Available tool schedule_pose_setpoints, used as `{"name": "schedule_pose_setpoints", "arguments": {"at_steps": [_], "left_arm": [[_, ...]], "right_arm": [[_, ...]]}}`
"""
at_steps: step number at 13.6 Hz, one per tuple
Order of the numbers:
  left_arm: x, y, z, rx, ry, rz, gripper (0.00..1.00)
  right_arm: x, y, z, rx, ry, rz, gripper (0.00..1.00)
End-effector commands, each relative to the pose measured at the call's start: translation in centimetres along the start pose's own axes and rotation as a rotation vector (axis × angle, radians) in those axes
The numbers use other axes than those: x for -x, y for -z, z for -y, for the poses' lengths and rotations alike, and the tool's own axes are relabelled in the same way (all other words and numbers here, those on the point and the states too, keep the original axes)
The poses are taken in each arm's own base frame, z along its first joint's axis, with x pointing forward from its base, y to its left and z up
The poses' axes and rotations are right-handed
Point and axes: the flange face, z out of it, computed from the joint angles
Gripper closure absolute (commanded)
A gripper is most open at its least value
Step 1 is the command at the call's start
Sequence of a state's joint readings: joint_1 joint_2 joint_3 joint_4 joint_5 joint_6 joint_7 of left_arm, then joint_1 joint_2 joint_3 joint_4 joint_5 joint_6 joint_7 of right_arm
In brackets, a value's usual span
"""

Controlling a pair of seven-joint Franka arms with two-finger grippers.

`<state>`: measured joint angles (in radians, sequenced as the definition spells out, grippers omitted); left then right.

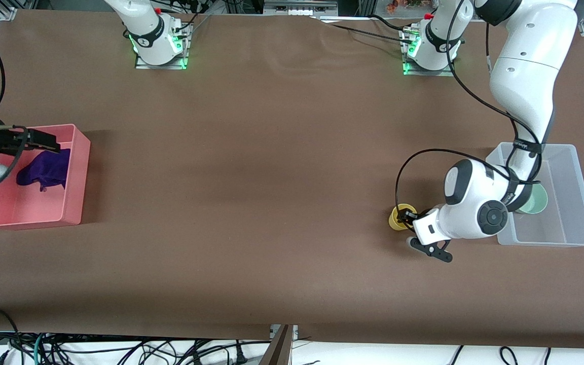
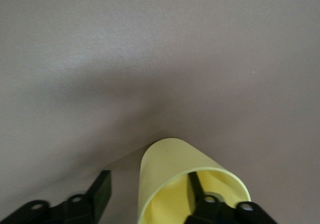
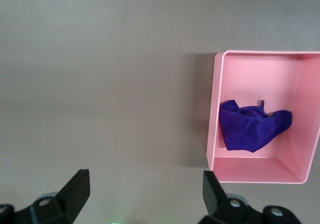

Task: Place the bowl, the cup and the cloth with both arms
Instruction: 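Grasp the yellow cup with the left gripper, then carry the cup into the clear bin and lower it into the bowl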

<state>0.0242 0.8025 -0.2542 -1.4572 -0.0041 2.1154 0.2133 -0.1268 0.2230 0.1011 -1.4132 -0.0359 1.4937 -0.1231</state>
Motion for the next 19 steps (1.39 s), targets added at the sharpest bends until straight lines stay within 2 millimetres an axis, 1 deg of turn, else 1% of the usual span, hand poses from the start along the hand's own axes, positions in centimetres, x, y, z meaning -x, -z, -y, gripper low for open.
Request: {"name": "schedule_pose_setpoints", "arguments": {"at_steps": [1,2,3,4,5,6,7,8,9,10,11,12,13,14,15,16,18,19], "left_arm": [[0.0,0.9,0.0,-0.015,-0.005,-0.012,1.00],[0.1,1.2,0.2,-0.016,-0.001,-0.012,1.00],[0.1,1.5,0.4,-0.017,0.000,-0.016,1.00],[0.1,1.8,0.6,-0.019,0.003,-0.017,1.00],[0.3,2.8,0.7,-0.024,0.000,-0.014,1.00],[0.6,4.5,0.8,-0.042,-0.009,-0.001,1.00],[0.7,6.9,0.7,-0.068,-0.025,0.009,1.00],[1.4,8.8,0.9,-0.081,-0.028,0.037,1.00],[2.4,10.9,1.5,-0.088,-0.035,0.058,1.00],[3.6,12.8,2.5,-0.107,-0.071,0.095,1.00],[4.9,14.4,3.6,-0.164,-0.126,0.153,1.00],[6.0,16.6,4.5,-0.241,-0.197,0.187,1.00],[7.3,18.3,5.9,-0.293,-0.258,0.223,1.00],[8.8,19.2,8.4,-0.293,-0.285,0.254,1.00],[10.5,19.5,12.0,-0.278,-0.299,0.273,1.00],[12.4,19.5,15.8,-0.273,-0.319,0.290,1.00],[15.5,18.0,20.7,-0.247,-0.359,0.289,1.00],[16.7,17.0,22.3,-0.234,-0.363,0.278,1.00]], "right_arm": [[2.4,3.8,0.0,0.023,-0.012,-0.071,0.00],[2.6,4.7,-0.1,0.030,-0.014,-0.100,0.00],[3.4,5.7,-0.7,0.037,-0.024,-0.127,0.00],[4.7,5.9,-1.7,0.042,-0.046,-0.107,0.00],[5.9,5.7,-1.7,0.031,-0.057,-0.100,0.00],[6.2,5.5,-1.3,0.030,-0.067,-0.087,0.00],[6.2,5.1,-1.1,0.027,-0.085,-0.069,0.00],[6.2,5.0,-0.9,0.017,-0.151,-0.052,0.00],[6.2,4.9,-0.8,0.001,-0.183,-0.052,0.00],[6.0,4.9,-0.5,0.003,-0.176,-0.054,0.00],[5.8,4.9,0.0,0.006,-0.164,-0.057,0.00],[5.8,4.9,0.3,0.008,-0.157,-0.055,0.00],[5.8,4.9,0.2,0.010,-0.133,-0.052,0.00],[5.8,4.8,0.1,0.013,-0.098,-0.047,0.00],[5.6,4.5,-0.1,0.013,-0.094,-0.039,0.00],[5.5,4.5,-0.2,0.010,-0.096,-0.042,0.00],[5.3,4.2,-0.4,0.009,-0.097,-0.035,0.00],[5.3,4.3,-0.3,0.005,-0.096,-0.038,0.00]]}}
